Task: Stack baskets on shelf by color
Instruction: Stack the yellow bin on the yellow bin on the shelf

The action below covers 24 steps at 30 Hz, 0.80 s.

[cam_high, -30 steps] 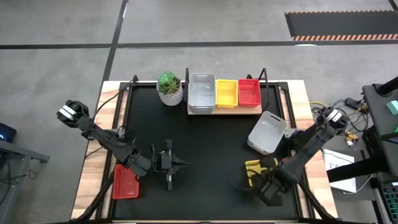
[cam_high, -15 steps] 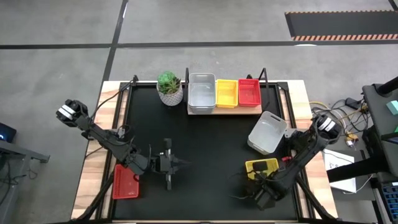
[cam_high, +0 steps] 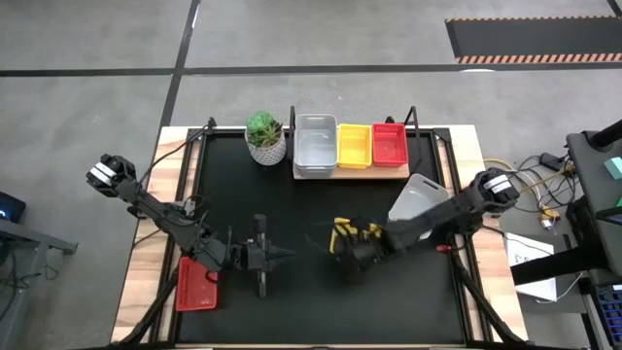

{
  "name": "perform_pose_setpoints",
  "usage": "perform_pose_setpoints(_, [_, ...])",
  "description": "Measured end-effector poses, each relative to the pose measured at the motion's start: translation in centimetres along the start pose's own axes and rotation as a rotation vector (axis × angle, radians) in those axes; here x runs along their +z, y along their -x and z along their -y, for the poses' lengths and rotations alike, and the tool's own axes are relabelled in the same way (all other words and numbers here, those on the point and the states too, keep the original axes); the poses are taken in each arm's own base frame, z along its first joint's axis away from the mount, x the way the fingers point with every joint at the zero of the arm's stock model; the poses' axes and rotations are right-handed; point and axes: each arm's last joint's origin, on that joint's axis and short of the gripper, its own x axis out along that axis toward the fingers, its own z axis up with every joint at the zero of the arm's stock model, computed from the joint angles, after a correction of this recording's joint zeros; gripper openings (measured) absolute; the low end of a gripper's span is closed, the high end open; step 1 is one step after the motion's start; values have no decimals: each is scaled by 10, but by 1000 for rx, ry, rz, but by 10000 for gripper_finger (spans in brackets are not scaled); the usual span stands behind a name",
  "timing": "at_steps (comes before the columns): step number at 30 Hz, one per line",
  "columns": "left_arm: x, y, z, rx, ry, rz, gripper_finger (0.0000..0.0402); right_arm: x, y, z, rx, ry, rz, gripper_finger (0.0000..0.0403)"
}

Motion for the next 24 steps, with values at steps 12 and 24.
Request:
perform_pose_setpoints(12, [0, 5, 8, -32, 127, 2, 0, 0, 42, 24, 207, 475, -248, 103])
perform_pose_setpoints(24, [-1, 4, 9, -33, 118, 2, 0, -30, 36, 30, 162, 878, -431, 161])
